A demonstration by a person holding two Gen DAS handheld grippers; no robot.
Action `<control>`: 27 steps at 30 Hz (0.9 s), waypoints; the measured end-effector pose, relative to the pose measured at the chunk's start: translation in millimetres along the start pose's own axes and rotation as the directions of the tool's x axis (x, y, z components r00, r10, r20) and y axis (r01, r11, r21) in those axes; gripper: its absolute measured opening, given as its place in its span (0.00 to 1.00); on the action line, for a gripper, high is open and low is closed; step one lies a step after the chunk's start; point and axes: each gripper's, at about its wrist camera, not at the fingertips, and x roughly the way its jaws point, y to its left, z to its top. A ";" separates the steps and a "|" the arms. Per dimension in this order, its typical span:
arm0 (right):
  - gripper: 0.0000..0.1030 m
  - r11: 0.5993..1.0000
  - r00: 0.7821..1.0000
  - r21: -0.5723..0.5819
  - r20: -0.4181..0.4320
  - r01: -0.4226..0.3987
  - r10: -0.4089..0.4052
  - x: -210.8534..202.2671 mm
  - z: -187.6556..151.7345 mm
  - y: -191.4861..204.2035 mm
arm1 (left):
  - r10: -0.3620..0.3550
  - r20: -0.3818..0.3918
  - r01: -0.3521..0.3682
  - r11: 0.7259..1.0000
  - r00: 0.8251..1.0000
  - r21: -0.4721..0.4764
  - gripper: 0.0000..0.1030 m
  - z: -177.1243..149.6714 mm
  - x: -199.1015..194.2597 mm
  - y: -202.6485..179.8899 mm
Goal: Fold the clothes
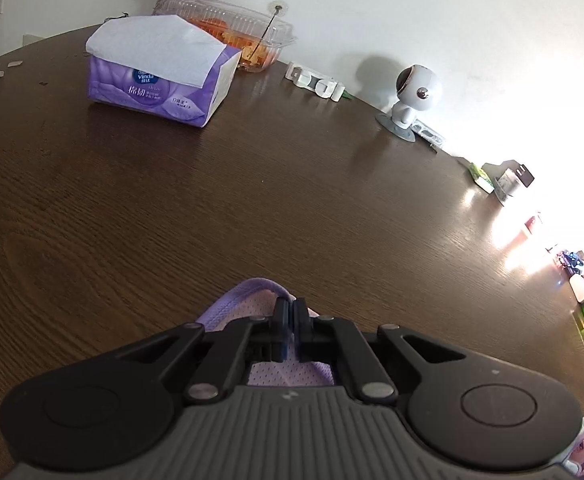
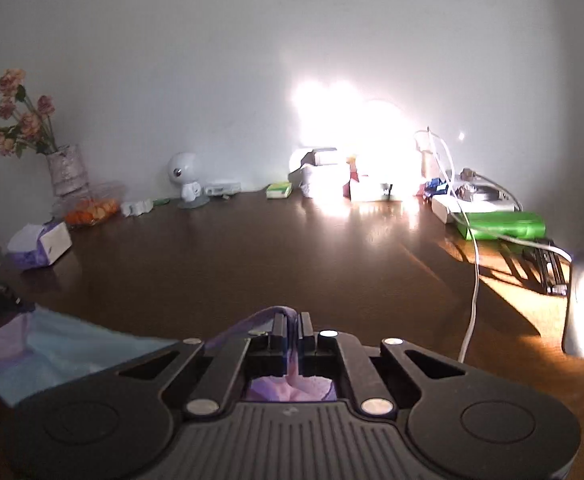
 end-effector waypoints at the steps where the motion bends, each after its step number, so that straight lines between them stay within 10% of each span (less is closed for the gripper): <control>1: 0.04 1.000 0.999 -0.007 -0.039 0.008 -0.008 -2.1 -11.9 -1.3 | 0.006 0.007 -0.006 1.000 1.000 -0.002 0.03 0.1 1.0 0.0; 5: 0.11 0.998 0.996 0.055 -0.082 0.042 -0.037 -16.3 -35.8 -15.4 | 0.031 0.067 -0.028 0.999 0.997 -0.044 0.26 -0.4 -5.7 3.9; 7: 0.29 0.995 0.998 0.101 -0.068 0.026 -0.019 -19.9 -31.6 -18.8 | 0.038 0.087 -0.035 0.999 0.996 -0.030 0.45 -2.1 -14.4 0.2; 10: 0.48 0.994 0.999 0.109 -0.054 0.008 -0.002 -3.7 -22.6 -15.2 | 0.035 0.104 -0.036 0.999 0.994 0.008 0.47 -7.0 -27.0 -10.5; 14: 0.48 0.993 0.999 0.118 -0.036 -0.015 0.019 17.9 -10.5 -10.5 | 0.002 0.069 -0.008 0.995 0.998 0.095 0.48 -21.0 -35.0 -34.5; 19: 0.21 1.000 0.994 0.005 -0.108 -0.019 0.019 41.6 -17.2 13.9 | -0.001 0.035 -0.008 0.967 0.999 0.255 0.53 -46.5 -44.6 -68.5; 23: 0.41 0.991 0.993 -0.133 -0.107 0.036 -0.050 8.9 -24.7 21.8 | -0.003 0.040 -0.008 0.962 0.999 0.273 0.54 -64.9 -57.8 -82.3; 27: 0.49 0.999 0.996 0.001 -0.079 0.040 -0.040 -6.3 -21.6 -7.6 | -0.074 0.038 0.057 0.940 0.997 0.335 0.65 -87.2 -68.5 -113.2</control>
